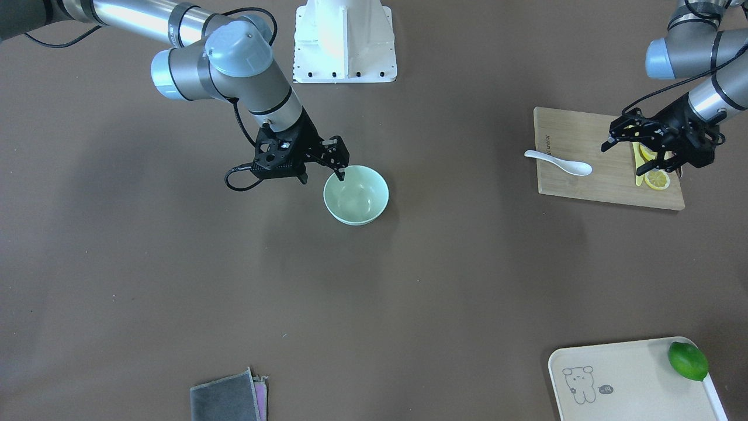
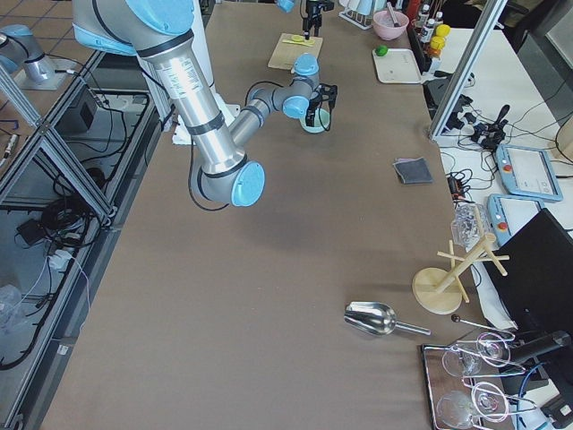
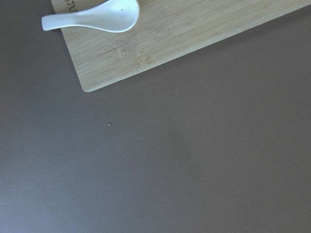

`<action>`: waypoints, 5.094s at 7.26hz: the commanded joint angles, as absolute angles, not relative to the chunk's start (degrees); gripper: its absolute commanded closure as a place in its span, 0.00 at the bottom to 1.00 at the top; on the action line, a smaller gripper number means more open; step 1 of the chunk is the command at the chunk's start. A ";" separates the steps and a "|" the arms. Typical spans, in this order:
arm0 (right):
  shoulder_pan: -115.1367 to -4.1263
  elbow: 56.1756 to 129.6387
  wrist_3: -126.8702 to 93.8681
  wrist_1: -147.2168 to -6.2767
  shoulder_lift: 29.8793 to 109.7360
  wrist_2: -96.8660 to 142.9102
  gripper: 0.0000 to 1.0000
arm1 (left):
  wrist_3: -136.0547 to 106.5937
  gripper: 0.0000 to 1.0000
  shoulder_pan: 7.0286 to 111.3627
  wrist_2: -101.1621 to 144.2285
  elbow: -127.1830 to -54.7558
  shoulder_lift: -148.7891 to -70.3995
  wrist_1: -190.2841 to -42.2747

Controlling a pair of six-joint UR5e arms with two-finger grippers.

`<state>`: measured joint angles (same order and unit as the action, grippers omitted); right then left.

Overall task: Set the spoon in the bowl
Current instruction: 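Release the bowl and lift the right gripper while the left gripper reaches the spoon, then grasp the white spoon handle on the cutting board with the left gripper and lift it, then carry the spoon over the bowl with the left gripper and lower it inside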

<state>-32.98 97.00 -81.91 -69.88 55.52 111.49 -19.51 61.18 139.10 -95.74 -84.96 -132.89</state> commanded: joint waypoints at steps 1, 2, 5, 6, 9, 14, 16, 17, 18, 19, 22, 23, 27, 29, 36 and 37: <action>-35.23 101.51 -81.65 -71.37 57.74 113.63 0.00 | -19.69 0.10 58.54 136.58 -93.00 -84.90 -134.30; -37.16 102.21 -81.56 -71.28 58.35 116.86 0.00 | -20.99 0.11 57.93 136.67 -93.16 -84.90 -134.56; -37.53 103.27 -81.21 -71.28 60.29 117.07 0.00 | -30.85 0.38 54.67 135.19 -92.64 -85.43 -140.98; -37.53 103.27 -81.21 -71.28 60.47 116.98 0.00 | -30.76 0.44 54.58 135.00 -92.20 -85.60 -140.98; -37.44 103.27 -81.21 -71.19 60.47 116.81 0.00 | -30.76 0.52 54.23 134.91 -91.58 -85.87 -141.85; -37.53 103.45 -81.65 -71.28 60.64 116.37 0.00 | -30.76 0.52 51.95 131.58 -88.87 -85.96 -145.79; -37.62 103.45 -81.82 -71.19 60.73 116.28 0.00 | -30.94 0.73 51.68 131.57 -88.24 -86.13 -146.95; -37.62 103.97 -81.91 -71.19 61.25 116.28 0.00 | -31.20 0.94 51.68 131.92 -88.85 -86.05 -146.95; -37.62 105.28 -82.00 -71.28 62.13 116.28 0.00 | -31.29 1.00 51.77 132.36 -90.08 -85.61 -146.95; -37.62 105.90 -82.00 -71.28 62.66 116.28 0.00 | -31.29 1.00 51.94 132.80 -91.04 -85.17 -146.78; -37.71 106.78 -82.00 -71.28 63.19 116.45 0.00 | -39.25 1.00 55.80 143.68 -96.14 -86.91 -145.37; -37.71 107.14 -82.00 -71.28 63.63 116.54 0.00 | -43.64 1.00 55.90 143.61 -96.24 -90.40 -145.28; -39.11 107.58 -81.91 -71.28 64.60 117.16 0.00 | -69.44 1.00 50.06 137.94 -95.54 -112.01 -138.87; -39.72 107.75 -81.57 -71.28 65.21 117.33 0.00 | -80.29 1.00 35.93 118.48 -95.36 -116.61 -138.69; -47.54 113.55 -74.82 -71.37 75.05 126.03 0.00 | -82.00 1.00 29.97 104.41 -90.70 -123.22 -132.98; -47.64 113.21 -73.75 -71.37 75.23 126.04 0.00 | -81.91 1.00 30.58 104.50 -90.70 -123.14 -132.98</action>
<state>-46.94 113.29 -75.76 -71.37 74.34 125.40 -82.00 30.05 104.51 -90.75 -123.14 -132.99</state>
